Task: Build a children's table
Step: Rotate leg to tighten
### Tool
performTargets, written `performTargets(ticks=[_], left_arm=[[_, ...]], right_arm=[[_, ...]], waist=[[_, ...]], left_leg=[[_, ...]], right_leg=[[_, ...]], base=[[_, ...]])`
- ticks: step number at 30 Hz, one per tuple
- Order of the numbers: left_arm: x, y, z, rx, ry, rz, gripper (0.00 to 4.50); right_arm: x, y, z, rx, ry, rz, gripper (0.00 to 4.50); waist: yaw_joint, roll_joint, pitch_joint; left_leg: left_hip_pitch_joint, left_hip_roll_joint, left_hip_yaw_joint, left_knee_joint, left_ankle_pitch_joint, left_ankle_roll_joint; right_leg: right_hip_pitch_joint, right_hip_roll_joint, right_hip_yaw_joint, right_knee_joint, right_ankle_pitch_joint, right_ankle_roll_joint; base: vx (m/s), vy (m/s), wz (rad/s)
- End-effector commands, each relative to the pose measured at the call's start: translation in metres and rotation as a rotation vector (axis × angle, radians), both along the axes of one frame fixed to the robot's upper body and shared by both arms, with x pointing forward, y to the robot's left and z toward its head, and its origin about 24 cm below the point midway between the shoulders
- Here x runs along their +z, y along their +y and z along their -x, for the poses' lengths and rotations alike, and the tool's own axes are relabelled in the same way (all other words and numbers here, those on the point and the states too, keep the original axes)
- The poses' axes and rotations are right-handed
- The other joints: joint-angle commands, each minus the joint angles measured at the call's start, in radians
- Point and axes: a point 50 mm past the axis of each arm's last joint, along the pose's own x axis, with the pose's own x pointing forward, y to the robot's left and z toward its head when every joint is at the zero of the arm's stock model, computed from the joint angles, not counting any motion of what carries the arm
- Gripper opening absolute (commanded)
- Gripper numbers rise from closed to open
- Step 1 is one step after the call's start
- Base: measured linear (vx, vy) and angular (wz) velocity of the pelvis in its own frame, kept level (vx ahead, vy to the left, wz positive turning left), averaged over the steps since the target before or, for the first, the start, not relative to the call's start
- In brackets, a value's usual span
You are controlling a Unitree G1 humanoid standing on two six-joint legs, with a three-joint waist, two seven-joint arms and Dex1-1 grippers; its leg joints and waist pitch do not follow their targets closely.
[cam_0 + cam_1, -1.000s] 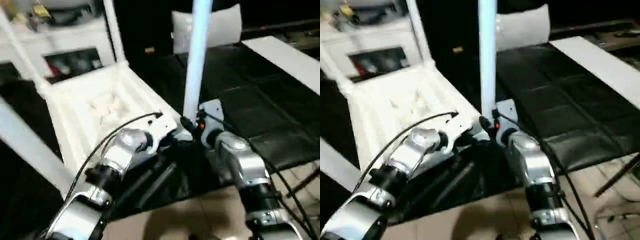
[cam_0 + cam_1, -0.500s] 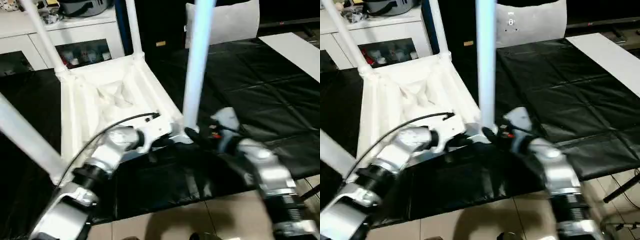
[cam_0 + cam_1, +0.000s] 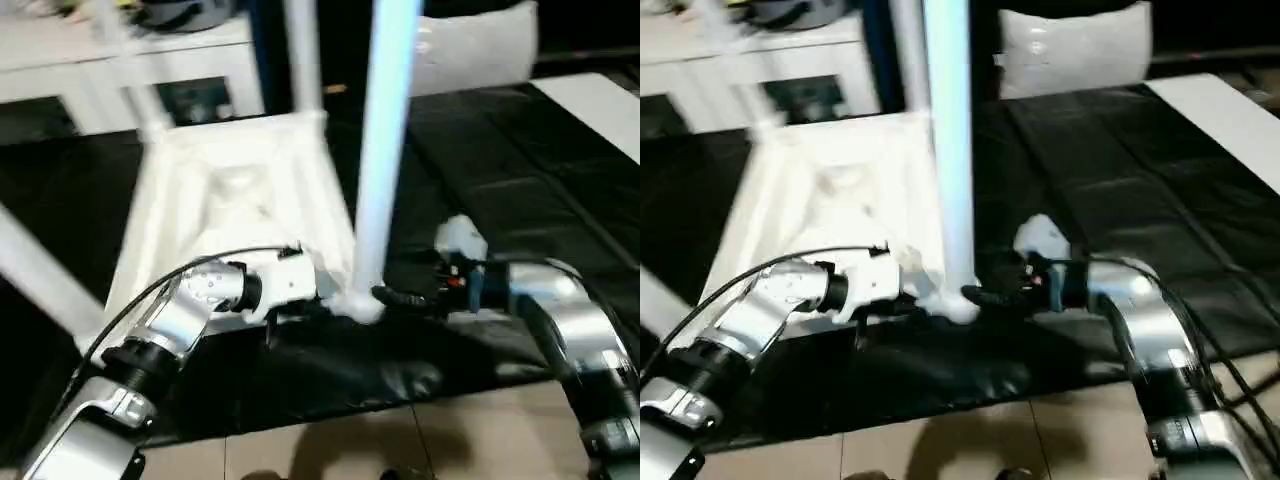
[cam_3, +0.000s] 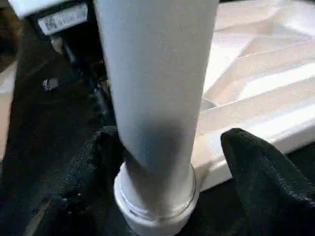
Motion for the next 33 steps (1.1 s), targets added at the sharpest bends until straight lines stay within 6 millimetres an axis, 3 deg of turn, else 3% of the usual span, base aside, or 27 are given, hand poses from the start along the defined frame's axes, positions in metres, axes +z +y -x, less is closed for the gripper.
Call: performTargets(ticks=[1, 2, 3, 5, 13, 19, 20, 22, 23, 24, 25, 26, 27, 28, 29, 30, 31, 32, 33], left_arm=[[-0.010, -0.007, 0.012, -0.086, 0.027, -0.048, 0.00], [-0.010, -0.008, 0.013, -0.091, 0.028, -0.042, 0.00], [-0.010, -0.008, 0.014, -0.094, 0.029, -0.040, 0.00], [-0.011, -0.009, 0.015, -0.099, 0.030, -0.039, 0.00], [-0.011, -0.005, 0.014, -0.089, 0.028, -0.052, 0.00], [-0.009, -0.006, 0.008, -0.017, 0.038, -0.033, 0.00], [-0.007, -0.010, 0.006, 0.005, 0.044, -0.013, 0.00], [-0.001, -0.022, 0.001, 0.052, 0.032, 0.046, 0.00], [0.001, -0.027, -0.002, 0.087, 0.034, 0.069, 0.00], [0.002, -0.033, -0.005, 0.119, 0.034, 0.086, 0.00], [0.002, -0.034, -0.006, 0.127, 0.035, 0.091, 0.00], [0.003, -0.039, -0.008, 0.152, 0.036, 0.102, 0.00], [0.005, -0.052, -0.017, 0.257, 0.024, 0.118, 0.00], [0.005, -0.052, -0.017, 0.257, 0.024, 0.118, 0.00], [0.006, -0.059, -0.021, 0.307, 0.014, 0.127, 0.00], [0.008, -0.067, -0.026, 0.366, 0.011, 0.149, 0.00], [0.011, -0.075, -0.029, 0.411, 0.007, 0.167, 0.00], [0.011, -0.077, -0.029, 0.416, 0.005, 0.170, 0.00], [0.012, -0.078, -0.029, 0.422, 0.001, 0.172, 0.00]], right_arm=[[0.000, 0.004, -0.002, 0.031, 0.012, 0.000, 3.19], [-0.001, 0.006, -0.002, 0.041, 0.021, -0.005, 3.12], [-0.001, 0.007, -0.003, 0.049, 0.026, -0.006, 2.87], [-0.001, 0.008, -0.003, 0.062, 0.033, -0.009, 2.79], [-0.004, 0.010, -0.003, 0.101, 0.065, -0.016, 2.05], [-0.010, 0.017, 0.003, 0.100, 0.093, -0.048, 1.92], [-0.012, 0.022, 0.004, 0.068, 0.103, -0.064, 1.92], [-0.019, 0.031, 0.000, -0.064, 0.116, -0.072, 1.91], [-0.021, 0.034, -0.002, -0.125, 0.122, -0.072, 1.91], [-0.025, 0.038, -0.006, -0.212, 0.121, -0.061, 1.91], [-0.026, 0.039, -0.007, -0.234, 0.121, -0.058, 1.91], [-0.029, 0.041, -0.011, -0.304, 0.121, -0.046, 1.91], [-0.034, 0.049, -0.019, -0.491, 0.135, -0.045, 1.91], [-0.034, 0.049, -0.019, -0.491, 0.135, -0.045, 1.91], [-0.035, 0.054, -0.023, -0.574, 0.139, -0.064, 1.91], [-0.036, 0.060, -0.028, -0.664, 0.136, -0.073, 1.91], [-0.037, 0.066, -0.031, -0.739, 0.129, -0.084, 1.91], [-0.037, 0.067, -0.032, -0.751, 0.128, -0.087, 1.91], [-0.037, 0.069, -0.032, -0.767, 0.124, -0.091, 1.91]], waist=[[-0.001, -0.020, -0.072], [0.003, -0.022, -0.074], [0.004, -0.033, -0.074], [0.008, -0.034, -0.073], [0.008, -0.029, -0.072], [0.007, -0.028, -0.072], [0.009, -0.023, -0.071], [0.006, -0.023, -0.066], [0.004, -0.021, -0.065], [-0.002, -0.027, -0.062], [-0.009, -0.023, -0.053], [-0.020, -0.023, -0.049], [-0.035, -0.009, -0.047], [-0.060, -0.010, -0.039], [-0.071, -0.009, -0.041], [-0.091, 0.010, -0.042], [-0.103, 0.007, -0.041], [-0.113, 0.013, -0.044], [-0.117, 0.008, -0.047]], left_leg=[[-0.002, 0.108, -0.026, -0.080, 0.084, 0.130], [-0.001, 0.110, -0.026, -0.079, 0.089, 0.128], [-0.002, 0.108, -0.023, -0.080, 0.089, 0.129], [-0.003, 0.106, -0.021, -0.080, 0.080, 0.125], [-0.004, 0.104, -0.021, -0.081, 0.061, 0.112], [-0.003, 0.105, -0.021, -0.081, 0.057, 0.107], [-0.003, 0.103, -0.020, -0.082, 0.048, 0.103], [-0.002, 0.107, -0.022, -0.087, 0.044, 0.090], [0.000, 0.100, -0.021, -0.089, 0.002, 0.072], [-0.001, 0.097, -0.018, -0.091, -0.017, 0.062], [0.002, 0.087, -0.014, -0.094, -0.069, 0.038], [0.013, 0.077, -0.011, -0.093, -0.128, 0.016], [0.019, 0.073, -0.014, -0.092, -0.174, -0.001], [0.032, 0.074, -0.015, -0.088, -0.250, -0.012], [0.034, 0.077, -0.020, -0.089, -0.278, -0.017], [0.024, 0.097, -0.032, -0.101, -0.336, -0.014], [0.012, 0.114, -0.040, -0.113, -0.372, -0.007], [-0.002, 0.141, -0.058, -0.133, -0.434, -0.005], [0.010, 0.132, -0.054, -0.134, -0.452, -0.009]], right_leg=[[0.067, -0.111, 0.099, -0.044, -0.168, -0.113], [0.067, -0.112, 0.099, -0.042, -0.151, -0.118], [0.068, -0.112, 0.100, -0.044, -0.148, -0.121], [0.069, -0.113, 0.100, -0.044, -0.172, -0.118], [0.070, -0.111, 0.099, -0.050, -0.208, -0.107], [0.070, -0.109, 0.099, -0.051, -0.204, -0.110], [0.071, -0.110, 0.099, -0.054, -0.218, -0.109], [0.070, -0.109, 0.100, -0.059, -0.235, -0.102], [0.072, -0.110, 0.095, -0.069, -0.292, -0.088], [0.074, -0.107, 0.094, -0.076, -0.327, -0.074], [0.072, -0.102, 0.085, -0.095, -0.428, -0.040], [0.070, -0.100, 0.072, -0.115, -0.532, 0.002], [0.070, -0.096, 0.059, -0.125, -0.579, 0.031], [0.062, -0.089, 0.032, -0.150, -0.628, 0.061], [0.072, -0.088, 0.024, -0.153, -0.626, 0.074], [0.090, -0.088, 0.015, -0.142, -0.574, 0.083], [0.100, -0.085, 0.018, -0.129, -0.542, 0.087], [0.112, -0.088, 0.042, -0.084, -0.470, 0.083], [0.099, -0.097, 0.066, -0.083, -0.428, 0.061]], base=[[0.000, 0.000, 0.00], [0.000, 0.000, 0.00], [0.000, 0.000, 0.00], [0.000, 0.000, 0.00], [0.000, 0.000, 0.00], [0.000, 0.000, 0.00], [0.000, 0.000, 0.00], [0.000, 0.000, 0.00], [0.000, 0.000, 0.00], [0.000, 0.000, 0.00], [0.000, 0.000, 0.00], [0.000, 0.000, 0.00], [0.000, 0.000, 0.00], [0.000, 0.000, 0.00], [0.000, 0.000, 0.00], [0.000, 0.000, 0.00], [0.000, 0.000, 0.00], [0.000, 0.000, 0.00], [0.000, 0.000, 0.00]])
